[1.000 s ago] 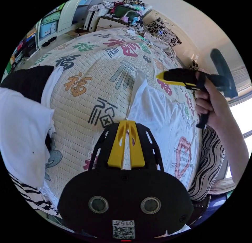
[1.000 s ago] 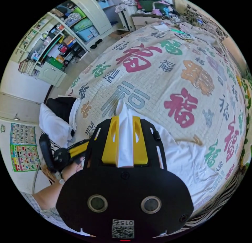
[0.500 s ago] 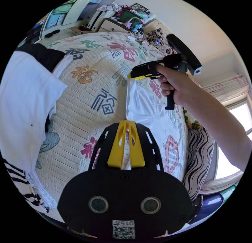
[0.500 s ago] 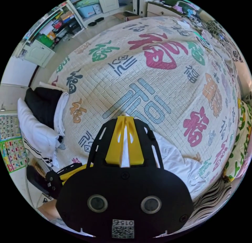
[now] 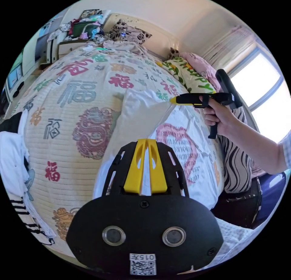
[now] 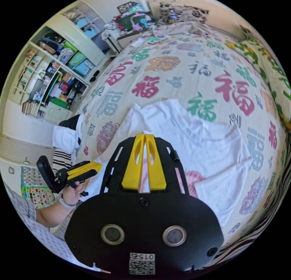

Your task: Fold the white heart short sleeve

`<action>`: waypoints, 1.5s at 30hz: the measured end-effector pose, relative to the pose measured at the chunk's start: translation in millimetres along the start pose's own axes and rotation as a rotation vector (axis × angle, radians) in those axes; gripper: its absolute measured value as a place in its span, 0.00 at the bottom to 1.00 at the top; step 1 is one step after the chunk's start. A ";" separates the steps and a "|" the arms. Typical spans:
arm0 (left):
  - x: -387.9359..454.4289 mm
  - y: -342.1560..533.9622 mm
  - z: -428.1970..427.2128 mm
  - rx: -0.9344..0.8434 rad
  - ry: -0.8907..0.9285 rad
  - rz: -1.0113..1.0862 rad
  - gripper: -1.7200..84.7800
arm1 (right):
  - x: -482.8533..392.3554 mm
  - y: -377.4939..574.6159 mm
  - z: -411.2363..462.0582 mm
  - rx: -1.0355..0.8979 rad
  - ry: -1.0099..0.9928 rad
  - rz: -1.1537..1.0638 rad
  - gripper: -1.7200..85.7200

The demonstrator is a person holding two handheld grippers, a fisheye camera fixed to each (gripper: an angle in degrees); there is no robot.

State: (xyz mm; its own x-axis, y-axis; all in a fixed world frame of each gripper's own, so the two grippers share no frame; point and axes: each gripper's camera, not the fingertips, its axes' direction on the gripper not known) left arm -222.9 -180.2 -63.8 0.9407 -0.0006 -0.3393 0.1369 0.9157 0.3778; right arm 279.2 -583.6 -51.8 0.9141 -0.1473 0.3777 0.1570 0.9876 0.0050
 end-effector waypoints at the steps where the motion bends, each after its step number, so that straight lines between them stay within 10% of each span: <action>1: 5.7 -0.7 8.5 -0.030 -0.010 0.019 0.02 | 12.3 7.8 4.2 -0.011 0.003 0.021 0.01; 21: 50.5 -71.6 58.4 -0.247 -0.120 0.182 0.05 | 72.7 30.4 26.4 -0.188 0.054 -0.021 0.01; 32: 77.2 -213.2 44.4 -0.119 -0.080 0.337 0.11 | 194.4 48.1 -96.7 0.061 0.243 -0.024 0.10; 45: 112.0 -293.1 144.6 -0.387 -0.167 0.369 0.07 | 262.7 28.0 -64.7 -0.255 0.191 -0.060 0.06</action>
State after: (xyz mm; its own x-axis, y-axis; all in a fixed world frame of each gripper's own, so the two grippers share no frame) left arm -112.8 -506.7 -87.9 0.9453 0.3131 -0.0914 -0.3052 0.9479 0.0912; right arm 547.9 -598.1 -12.3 0.9503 -0.2361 0.2029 0.2791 0.9349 -0.2193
